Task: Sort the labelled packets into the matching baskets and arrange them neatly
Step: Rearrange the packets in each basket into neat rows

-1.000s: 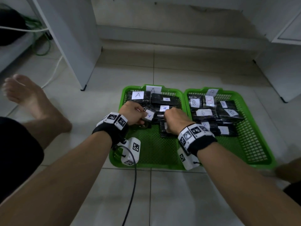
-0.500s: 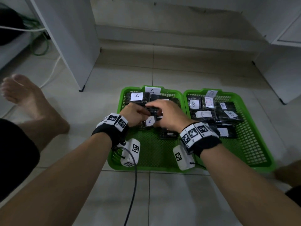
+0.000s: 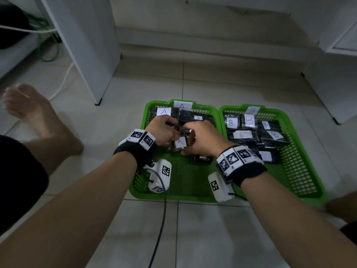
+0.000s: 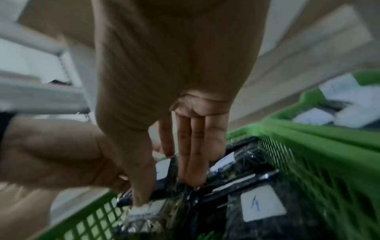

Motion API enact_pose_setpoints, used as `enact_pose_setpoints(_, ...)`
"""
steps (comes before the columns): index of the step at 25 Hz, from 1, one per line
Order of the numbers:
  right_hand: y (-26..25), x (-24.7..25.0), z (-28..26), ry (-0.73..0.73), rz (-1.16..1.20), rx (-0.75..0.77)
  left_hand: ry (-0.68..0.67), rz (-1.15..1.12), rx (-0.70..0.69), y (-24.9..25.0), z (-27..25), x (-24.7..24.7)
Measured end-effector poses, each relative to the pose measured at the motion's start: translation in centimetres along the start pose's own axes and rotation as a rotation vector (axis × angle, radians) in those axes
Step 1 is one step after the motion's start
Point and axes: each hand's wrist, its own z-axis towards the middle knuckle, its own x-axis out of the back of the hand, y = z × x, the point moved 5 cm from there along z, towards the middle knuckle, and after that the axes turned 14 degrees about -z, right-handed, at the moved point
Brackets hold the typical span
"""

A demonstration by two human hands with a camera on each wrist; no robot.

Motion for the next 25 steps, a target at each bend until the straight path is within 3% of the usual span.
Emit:
enact_pose_setpoints(3,-0.6,0.1,0.1,0.040,-0.357,0.008,0.026,0.039,-0.057,0.1,0.4,-0.3)
enact_pose_setpoints(8,0.4,-2.0,1.2,-0.065,-0.477,-0.090,0.193,0.487,-0.346,1.8,-0.2,0.6)
enact_pose_setpoints(11,-0.4,-2.9,2.1,-0.142,-0.518,-0.062,0.108,0.715,-0.253,0.8,0.0,0.5)
enact_pose_setpoints(14,-1.1,-3.2,2.8,-0.176,-0.566,-0.038,0.067,0.756,-0.214,-0.2,0.0,0.0)
enact_pose_setpoints(16,-1.1,-3.1,2.9,-0.163,-0.575,-0.034,0.141,0.774,-0.273,0.0,-0.2,0.1)
enact_pose_setpoints(18,-0.8,-2.8,2.6,-0.134,-0.535,-0.071,0.298,0.833,-0.315,0.6,-0.6,0.7)
enact_pose_setpoints(20,0.1,-1.6,2.1,0.021,-0.490,-0.146,0.381,0.787,-0.247,0.6,-0.8,1.6)
enact_pose_setpoints(22,2.0,0.4,1.0,0.183,-0.485,-0.317,0.332,0.672,-0.163,0.0,-0.3,2.0)
enact_pose_setpoints(25,5.7,1.6,-0.5,0.152,-0.432,-0.548,0.253,0.648,-0.146,-0.8,0.7,2.0)
